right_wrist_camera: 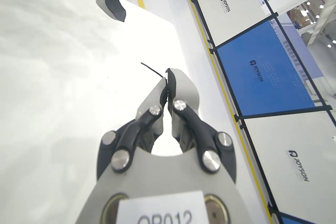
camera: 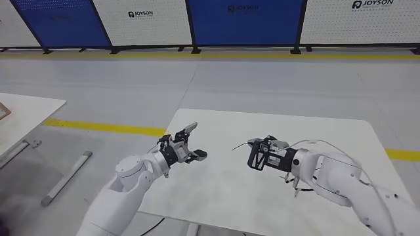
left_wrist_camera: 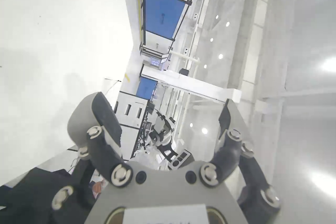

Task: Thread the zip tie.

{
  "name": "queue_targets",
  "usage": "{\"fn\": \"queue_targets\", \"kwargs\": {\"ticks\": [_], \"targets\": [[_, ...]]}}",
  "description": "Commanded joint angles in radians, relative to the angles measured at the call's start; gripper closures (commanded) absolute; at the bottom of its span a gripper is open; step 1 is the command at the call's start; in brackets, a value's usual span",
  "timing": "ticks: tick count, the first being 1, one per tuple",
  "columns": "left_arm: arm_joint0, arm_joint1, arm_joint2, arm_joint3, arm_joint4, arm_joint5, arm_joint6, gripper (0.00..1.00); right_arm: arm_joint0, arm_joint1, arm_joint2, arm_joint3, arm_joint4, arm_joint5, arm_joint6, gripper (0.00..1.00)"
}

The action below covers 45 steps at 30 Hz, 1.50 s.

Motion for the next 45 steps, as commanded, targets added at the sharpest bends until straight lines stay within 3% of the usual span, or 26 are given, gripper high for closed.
{"fn": "queue_targets", "kwargs": {"ticks": [1, 5, 9, 13, 23, 29, 33, 42, 45], "targets": [[0.000, 0.000, 0.000, 0.000, 0.000, 0.000, 0.002, 0.00, 0.000, 0.000, 0.000, 0.000, 0.000, 0.000, 0.000, 1.00], [0.002, -0.002, 0.027, -0.006, 0.009, 0.000, 0.011, 0.00, 0.000, 0.000, 0.000, 0.000, 0.000, 0.000, 0.000, 1.00], [-0.010, 0.003, 0.097, 0.021, -0.031, 0.000, 0.005, 0.00, 0.000, 0.000, 0.000, 0.000, 0.000, 0.000, 0.000, 1.00], [-0.074, 0.017, 0.197, 0.079, -0.174, 0.000, 0.019, 0.00, 0.000, 0.000, 0.000, 0.000, 0.000, 0.000, 0.000, 1.00], [-0.071, 0.015, 0.201, 0.077, -0.178, -0.011, 0.030, 0.00, -0.007, -0.002, -0.005, -0.006, -0.038, 0.000, 0.013, 1.00], [-0.059, 0.014, 0.215, 0.046, -0.203, 0.000, 0.000, 0.00, 0.039, -0.026, -0.090, -0.006, -0.124, 0.000, 0.047, 1.00], [-0.071, 0.012, 0.252, 0.041, -0.220, 0.000, 0.048, 0.00, 0.080, -0.051, -0.152, 0.018, -0.149, 0.000, 0.042, 1.00], [-0.073, 0.012, 0.254, 0.041, -0.222, 0.000, 0.054, 0.00, 0.083, -0.052, -0.155, 0.020, -0.148, 0.000, 0.043, 1.00], [-0.082, 0.006, 0.268, 0.041, -0.260, 0.000, 0.074, 0.00, 0.083, -0.052, -0.155, 0.020, -0.148, 0.000, 0.043, 1.00]]}}
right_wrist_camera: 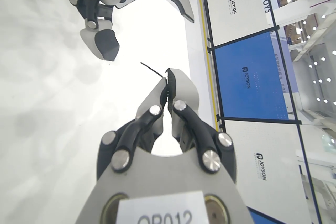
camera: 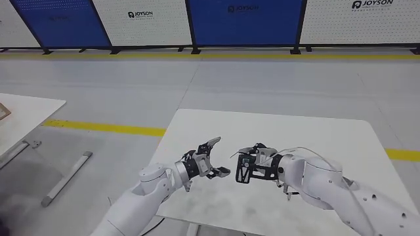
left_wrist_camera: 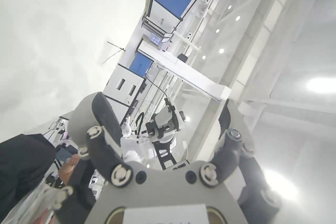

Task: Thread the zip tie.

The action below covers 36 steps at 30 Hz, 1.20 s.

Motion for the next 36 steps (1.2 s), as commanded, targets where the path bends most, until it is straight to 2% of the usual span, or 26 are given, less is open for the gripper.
{"fn": "queue_targets", "kwargs": {"ticks": [1, 5, 6, 9, 16, 19, 22, 28, 29, 32, 34, 36], "targets": [[-0.014, -0.005, 0.008, -0.001, -0.017, -0.003, 0.034, 0.00, 0.000, 0.000, 0.000, 0.000, 0.000, 0.000, 0.000, 1.00], [-0.049, -0.017, 0.056, 0.018, -0.096, 0.000, 0.077, 0.00, 0.000, 0.000, 0.000, 0.000, 0.000, 0.000, 0.000, 1.00], [-0.067, -0.018, 0.070, 0.031, -0.098, 0.000, 0.103, 0.00, 0.000, 0.000, 0.000, 0.000, 0.000, 0.000, 0.000, 1.00], [-0.097, -0.020, 0.112, 0.058, -0.088, 0.000, 0.151, 0.00, 0.000, 0.000, 0.000, 0.000, 0.000, 0.000, 0.000, 1.00], [-0.097, -0.020, 0.112, 0.058, -0.088, 0.000, 0.151, 0.00, 0.000, 0.000, 0.000, 0.000, 0.000, 0.000, 0.000, 1.00], [-0.087, -0.023, 0.117, 0.039, -0.081, -0.022, 0.143, 0.00, 0.000, 0.000, 0.000, 0.000, 0.000, 0.000, 0.000, 1.00], [-0.076, -0.024, 0.116, 0.013, -0.089, -0.022, 0.140, 0.00, 0.000, 0.000, 0.000, 0.000, 0.000, 0.000, 0.000, 1.00], [-0.069, -0.031, 0.116, -0.005, -0.095, -0.038, 0.181, 0.00, 0.000, 0.000, 0.000, 0.000, 0.000, 0.000, 0.000, 1.00], [-0.071, -0.031, 0.116, -0.003, -0.097, -0.036, 0.185, 0.03, 0.000, 0.000, 0.000, 0.000, 0.000, 0.000, 0.000, 1.00], [-0.074, -0.034, 0.115, 0.006, -0.102, -0.030, 0.192, 0.53, 0.000, 0.000, 0.000, 0.000, 0.000, 0.000, 0.000, 1.00], [-0.075, -0.036, 0.115, 0.008, -0.102, -0.027, 0.193, 0.68, 0.000, 0.000, 0.000, 0.000, 0.000, 0.000, 0.000, 1.00], [-0.075, -0.037, 0.113, 0.010, -0.102, -0.025, 0.191, 0.72, 0.000, 0.000, 0.000, 0.000, 0.000, 0.000, 0.000, 1.00]]}}
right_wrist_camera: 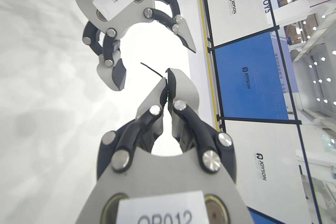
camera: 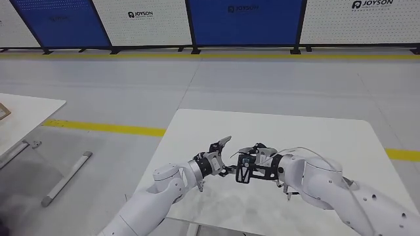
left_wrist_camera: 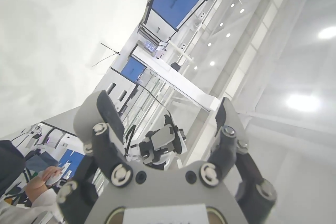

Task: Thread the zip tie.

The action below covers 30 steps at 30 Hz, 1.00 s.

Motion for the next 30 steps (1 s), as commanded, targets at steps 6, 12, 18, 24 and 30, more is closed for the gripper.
{"fn": "queue_targets", "kwargs": {"ticks": [6, 12, 18, 24, 30], "targets": [[0.006, -0.002, -0.008, -0.002, 0.007, 0.005, -0.008, 0.87, 0.000, 0.000, 0.000, 0.000, 0.000, 0.000, 0.000, 1.00], [0.013, -0.003, -0.011, -0.011, 0.024, 0.012, -0.011, 0.95, 0.000, 0.000, 0.000, 0.000, 0.000, 0.000, 0.000, 1.00], [0.016, -0.005, -0.017, -0.011, 0.030, 0.016, -0.023, 1.00, 0.000, 0.000, 0.000, 0.000, 0.000, 0.000, 0.000, 1.00], [0.018, -0.007, -0.019, -0.013, 0.035, 0.018, -0.032, 1.00, 0.000, 0.000, 0.000, 0.000, 0.000, 0.000, 0.000, 1.00], [0.023, -0.009, -0.021, -0.017, 0.046, 0.011, -0.034, 1.00, -0.012, -0.001, 0.004, 0.001, -0.001, 0.000, -0.010, 1.00]]}}
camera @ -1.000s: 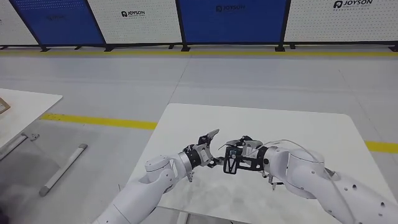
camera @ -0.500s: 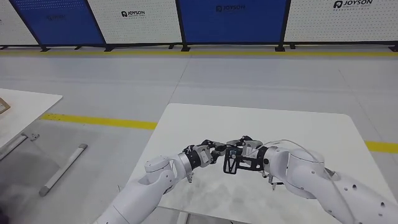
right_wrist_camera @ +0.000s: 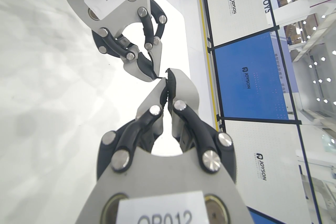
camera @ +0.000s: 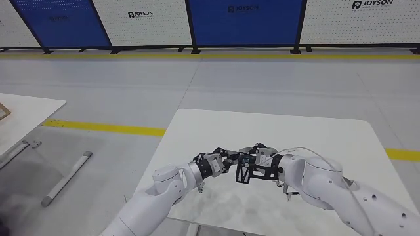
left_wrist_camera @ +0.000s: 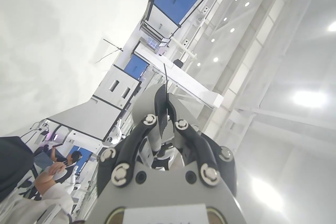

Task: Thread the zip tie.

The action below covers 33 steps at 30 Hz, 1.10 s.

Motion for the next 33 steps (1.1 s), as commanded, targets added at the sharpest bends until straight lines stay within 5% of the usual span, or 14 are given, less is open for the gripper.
{"fn": "queue_targets", "kwargs": {"ticks": [1, 5, 7, 9, 12, 13, 21, 27, 33], "targets": [[0.002, -0.001, -0.001, 0.000, 0.000, -0.001, 0.002, 1.00, -0.014, -0.001, 0.005, 0.001, -0.003, 0.000, -0.012, 1.00], [-0.001, -0.004, -0.007, 0.011, -0.002, -0.008, 0.016, 1.00, -0.019, 0.000, 0.005, 0.004, 0.006, 0.000, -0.027, 0.94], [-0.005, -0.006, -0.008, 0.019, -0.002, -0.016, 0.026, 1.00, -0.017, 0.003, 0.005, 0.007, 0.010, 0.000, -0.030, 0.67], [-0.008, -0.008, -0.007, 0.028, 0.010, -0.032, 0.037, 1.00, -0.018, 0.008, 0.010, 0.006, 0.017, 0.000, -0.035, 0.52], [-0.007, -0.011, -0.004, 0.034, 0.046, -0.075, 0.058, 1.00, -0.026, 0.022, 0.025, 0.000, 0.027, 0.000, -0.055, 0.04], [-0.006, -0.011, -0.003, 0.035, 0.055, -0.082, 0.061, 1.00, -0.029, 0.028, 0.031, -0.002, 0.030, 0.000, -0.062, 0.00], [0.009, -0.011, 0.006, 0.028, 0.215, -0.153, 0.075, 1.00, -0.126, 0.085, 0.165, 0.050, 0.328, 0.000, -0.063, 0.00], [0.031, -0.008, 0.031, 0.016, 0.411, -0.220, 0.101, 1.00, -0.173, 0.104, 0.209, 0.104, 0.700, 0.000, 0.037, 0.00], [0.031, -0.008, 0.031, 0.016, 0.411, -0.220, 0.101, 1.00, -0.173, 0.104, 0.209, 0.104, 0.700, 0.000, 0.037, 0.00]]}}
